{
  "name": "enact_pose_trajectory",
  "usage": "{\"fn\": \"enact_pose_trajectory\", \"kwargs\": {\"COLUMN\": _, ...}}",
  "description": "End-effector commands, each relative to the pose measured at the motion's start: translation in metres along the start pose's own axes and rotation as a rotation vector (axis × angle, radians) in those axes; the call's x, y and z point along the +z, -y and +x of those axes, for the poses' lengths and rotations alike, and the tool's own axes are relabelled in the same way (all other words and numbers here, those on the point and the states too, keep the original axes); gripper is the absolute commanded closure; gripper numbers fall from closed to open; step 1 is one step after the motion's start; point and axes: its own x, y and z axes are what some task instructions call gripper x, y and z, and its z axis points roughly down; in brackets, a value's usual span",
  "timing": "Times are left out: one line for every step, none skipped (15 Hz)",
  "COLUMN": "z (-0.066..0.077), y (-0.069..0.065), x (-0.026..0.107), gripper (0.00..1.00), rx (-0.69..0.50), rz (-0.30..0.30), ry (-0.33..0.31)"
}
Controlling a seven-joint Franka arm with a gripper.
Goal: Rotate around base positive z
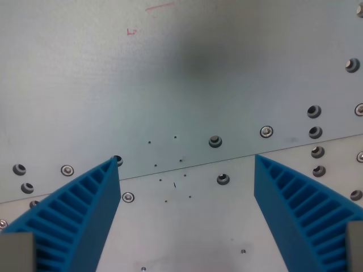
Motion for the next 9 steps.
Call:
{"fn": "enact_pose_trajectory", "kwargs": {"z": -0.0004, "y": -0.0001, "x": -0.0026, "gripper": 0.00, "rx": -0.013, "rz": 0.000, "ry": -0.006}}
{"fn": "enact_pose_trajectory", "kwargs": {"z": -0.0004, "y": -0.0001, "x": -0.0026, "gripper": 0.00, "rx": -0.026, "rz": 0.000, "ry": -0.006}}
{"fn": "enact_pose_trajectory", "kwargs": {"z": -0.0004, "y": -0.0001, "x": -0.0026, "gripper": 0.00, "rx": -0.040, "rz": 0.000, "ry": -0.006}}
{"fn": "enact_pose_trajectory", "kwargs": {"z": -0.0004, "y": -0.0001, "x": -0.0026, "gripper": 0.00, "rx": -0.053, "rz": 0.000, "ry": -0.006}}
{"fn": "enact_pose_trajectory", "kwargs": {"z": -0.0004, "y": -0.0001, "x": -0.0026, "gripper": 0.00, "rx": -0.066, "rz": 0.000, "ry": -0.006}}
{"fn": "enact_pose_trajectory", "kwargs": {"z": -0.0004, "y": -0.0001, "x": -0.0026, "gripper": 0.00, "rx": -0.080, "rz": -0.001, "ry": -0.006}}
{"fn": "enact_pose_trajectory", "kwargs": {"z": -0.0004, "y": -0.0001, "x": -0.0026, "gripper": 0.00, "rx": -0.093, "rz": -0.001, "ry": -0.006}}
{"fn": "enact_pose_trajectory", "kwargs": {"z": -0.0004, "y": -0.0001, "x": -0.0026, "gripper": 0.00, "rx": -0.106, "rz": -0.001, "ry": -0.007}}
{"fn": "enact_pose_trajectory", "kwargs": {"z": -0.0004, "y": -0.0001, "x": -0.0026, "gripper": 0.00, "rx": -0.120, "rz": -0.001, "ry": -0.007}}
